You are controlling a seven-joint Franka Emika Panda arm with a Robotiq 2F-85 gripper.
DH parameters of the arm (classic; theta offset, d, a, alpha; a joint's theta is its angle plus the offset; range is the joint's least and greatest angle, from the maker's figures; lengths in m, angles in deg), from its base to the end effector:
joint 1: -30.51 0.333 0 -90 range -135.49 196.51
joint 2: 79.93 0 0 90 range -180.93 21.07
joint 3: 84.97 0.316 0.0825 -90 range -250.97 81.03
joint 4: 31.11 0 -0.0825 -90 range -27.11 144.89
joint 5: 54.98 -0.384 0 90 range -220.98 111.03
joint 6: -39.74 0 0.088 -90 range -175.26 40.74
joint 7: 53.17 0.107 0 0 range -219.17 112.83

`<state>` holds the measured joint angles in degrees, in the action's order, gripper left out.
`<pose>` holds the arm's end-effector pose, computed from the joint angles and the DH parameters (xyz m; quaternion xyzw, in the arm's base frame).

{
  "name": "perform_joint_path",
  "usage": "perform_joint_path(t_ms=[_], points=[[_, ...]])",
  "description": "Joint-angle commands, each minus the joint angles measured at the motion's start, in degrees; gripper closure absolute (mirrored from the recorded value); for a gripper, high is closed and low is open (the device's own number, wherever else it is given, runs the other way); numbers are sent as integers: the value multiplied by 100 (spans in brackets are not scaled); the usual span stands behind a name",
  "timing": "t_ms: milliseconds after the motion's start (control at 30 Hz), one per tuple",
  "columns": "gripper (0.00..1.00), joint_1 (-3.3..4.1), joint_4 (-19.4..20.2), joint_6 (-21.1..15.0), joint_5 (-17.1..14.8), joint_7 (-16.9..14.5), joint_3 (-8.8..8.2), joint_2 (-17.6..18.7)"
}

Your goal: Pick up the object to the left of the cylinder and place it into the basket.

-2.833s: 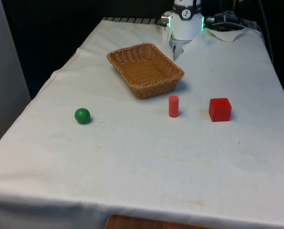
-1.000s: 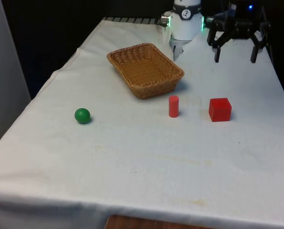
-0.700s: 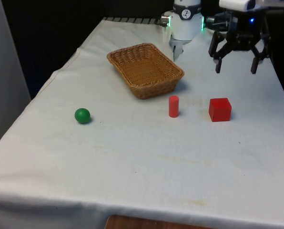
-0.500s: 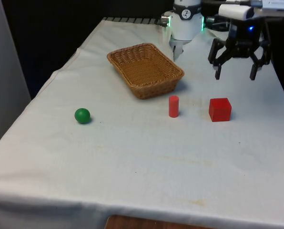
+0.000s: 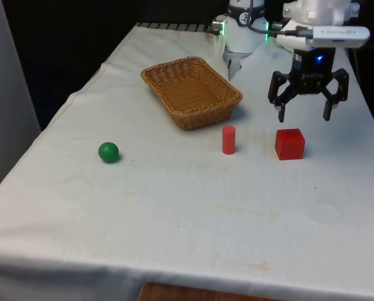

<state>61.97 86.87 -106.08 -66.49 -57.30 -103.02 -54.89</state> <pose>0.5837 0.1407 0.2371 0.9953 0.0881 0.0395 0.0026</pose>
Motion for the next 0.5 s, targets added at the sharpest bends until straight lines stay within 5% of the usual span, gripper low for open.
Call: perform_joint_path(t_ms=[0,67,100,133,333,367,400,467], points=[[0,-63,6,-97,-126,-109,80,23],[0,-69,6,-195,-241,-206,80,103],[0,-6,0,-132,-155,-138,0,115],[0,-69,6,-235,-281,-241,86,132],[0,-86,6,-453,-498,-430,97,327],[0,-6,0,-361,-378,-327,0,309],[0,-86,6,-487,-527,-464,97,350],[0,-92,6,-533,-590,-527,97,401]])
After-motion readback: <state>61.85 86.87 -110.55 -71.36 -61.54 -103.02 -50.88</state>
